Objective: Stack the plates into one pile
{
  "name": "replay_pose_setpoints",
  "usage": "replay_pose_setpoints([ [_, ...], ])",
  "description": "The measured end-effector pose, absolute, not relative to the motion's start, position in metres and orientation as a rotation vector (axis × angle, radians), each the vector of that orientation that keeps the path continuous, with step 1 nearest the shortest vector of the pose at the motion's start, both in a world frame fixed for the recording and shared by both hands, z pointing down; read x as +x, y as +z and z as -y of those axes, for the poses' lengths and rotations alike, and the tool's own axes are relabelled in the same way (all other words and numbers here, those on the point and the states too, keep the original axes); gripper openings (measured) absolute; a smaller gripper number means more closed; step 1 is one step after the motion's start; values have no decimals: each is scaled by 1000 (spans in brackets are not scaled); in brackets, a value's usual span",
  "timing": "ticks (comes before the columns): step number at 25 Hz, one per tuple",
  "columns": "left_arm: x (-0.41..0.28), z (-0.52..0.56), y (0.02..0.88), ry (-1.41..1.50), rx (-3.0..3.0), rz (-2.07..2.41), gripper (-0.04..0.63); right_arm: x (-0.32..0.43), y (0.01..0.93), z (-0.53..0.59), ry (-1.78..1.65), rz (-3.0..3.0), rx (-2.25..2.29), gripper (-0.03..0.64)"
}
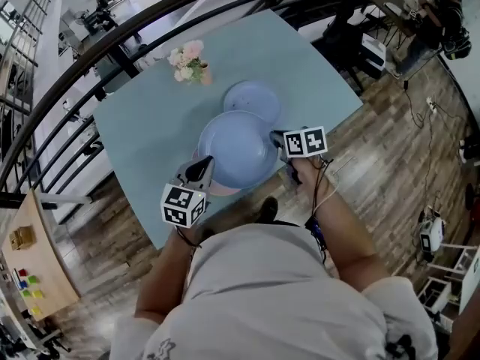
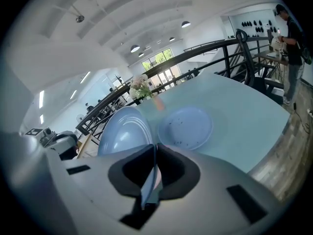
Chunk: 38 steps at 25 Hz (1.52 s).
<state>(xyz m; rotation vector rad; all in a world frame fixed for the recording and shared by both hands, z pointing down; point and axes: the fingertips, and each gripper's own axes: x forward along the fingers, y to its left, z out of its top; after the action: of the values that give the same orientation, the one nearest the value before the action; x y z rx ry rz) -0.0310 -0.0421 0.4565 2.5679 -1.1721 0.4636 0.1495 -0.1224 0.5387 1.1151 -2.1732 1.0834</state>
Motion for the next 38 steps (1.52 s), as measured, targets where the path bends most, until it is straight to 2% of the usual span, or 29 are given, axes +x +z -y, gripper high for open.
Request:
replay_pose_setpoints([
  [10, 56, 72, 468, 509, 2497, 1219, 5, 248, 553, 153, 1131, 2171, 1080, 28],
  [17, 90, 72, 478, 560, 2490, 1182, 5, 275, 569, 156, 1195, 2162, 1076, 29],
  [38, 75, 126, 509, 562, 2416, 1151, 5, 266, 610, 205, 1295, 2081, 1040, 34],
])
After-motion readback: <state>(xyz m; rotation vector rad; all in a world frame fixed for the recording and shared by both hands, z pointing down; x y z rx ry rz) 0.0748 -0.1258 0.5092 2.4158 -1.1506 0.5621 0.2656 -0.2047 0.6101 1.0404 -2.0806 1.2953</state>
